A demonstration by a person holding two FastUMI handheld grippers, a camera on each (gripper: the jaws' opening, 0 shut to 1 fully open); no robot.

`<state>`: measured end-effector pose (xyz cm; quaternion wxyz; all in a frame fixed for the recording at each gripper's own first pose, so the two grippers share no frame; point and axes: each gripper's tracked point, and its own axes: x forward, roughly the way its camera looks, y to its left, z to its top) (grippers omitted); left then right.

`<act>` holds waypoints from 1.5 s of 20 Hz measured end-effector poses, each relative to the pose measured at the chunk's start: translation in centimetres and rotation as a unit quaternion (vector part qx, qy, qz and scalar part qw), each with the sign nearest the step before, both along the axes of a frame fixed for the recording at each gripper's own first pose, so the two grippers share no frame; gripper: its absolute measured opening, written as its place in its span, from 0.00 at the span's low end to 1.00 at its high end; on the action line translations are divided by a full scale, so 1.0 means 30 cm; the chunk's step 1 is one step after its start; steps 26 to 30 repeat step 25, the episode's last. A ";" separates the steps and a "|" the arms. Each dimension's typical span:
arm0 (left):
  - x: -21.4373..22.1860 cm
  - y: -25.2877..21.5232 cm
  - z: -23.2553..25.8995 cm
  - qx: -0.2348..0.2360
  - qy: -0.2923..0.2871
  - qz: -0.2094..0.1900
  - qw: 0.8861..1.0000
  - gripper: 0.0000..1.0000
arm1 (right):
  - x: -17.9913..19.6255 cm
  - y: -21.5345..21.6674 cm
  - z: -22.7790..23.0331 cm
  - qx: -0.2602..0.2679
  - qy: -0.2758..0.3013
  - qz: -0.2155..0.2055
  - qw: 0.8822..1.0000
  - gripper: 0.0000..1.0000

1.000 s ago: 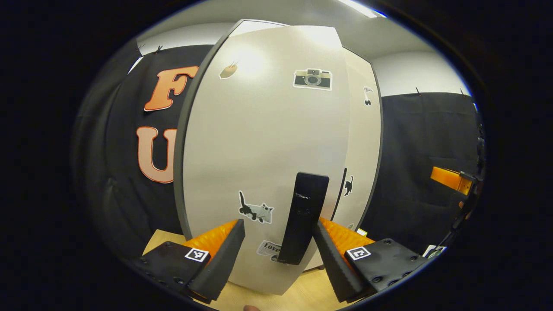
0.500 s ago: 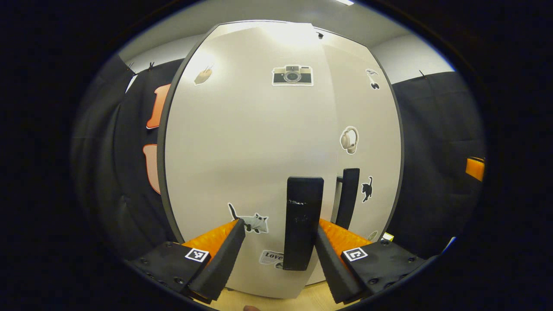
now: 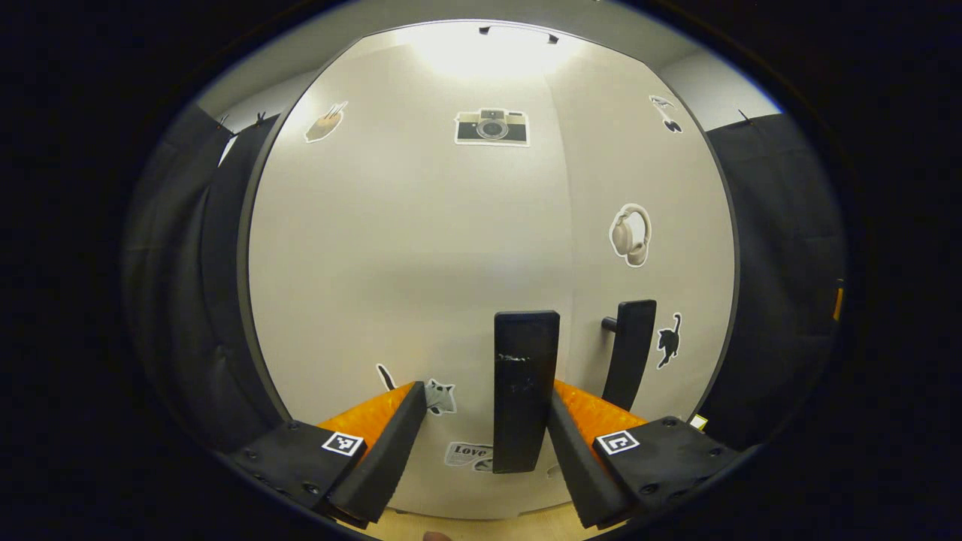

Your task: Grab one shoe with the right hand and put it into the shoe cabinet, grab the other shoe with the left hand and put it into the shoe cabinet; then close the right door with the right hand and the left door with the left hand.

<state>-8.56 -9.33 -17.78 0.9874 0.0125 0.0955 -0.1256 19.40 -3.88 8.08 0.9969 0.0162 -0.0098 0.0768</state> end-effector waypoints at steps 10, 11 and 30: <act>-0.139 0.111 0.218 -0.019 0.013 0.020 1.000 0.99 | 0.022 0.032 0.131 0.001 -0.017 0.033 0.999 0.92; -0.174 0.165 0.282 -0.015 -0.003 0.026 1.000 0.99 | 0.026 0.030 0.156 0.000 -0.023 0.033 0.999 0.92; -0.615 1.042 0.770 0.024 -0.122 0.187 0.974 0.98 | -0.038 0.118 0.374 -0.027 -0.079 0.048 0.995 0.92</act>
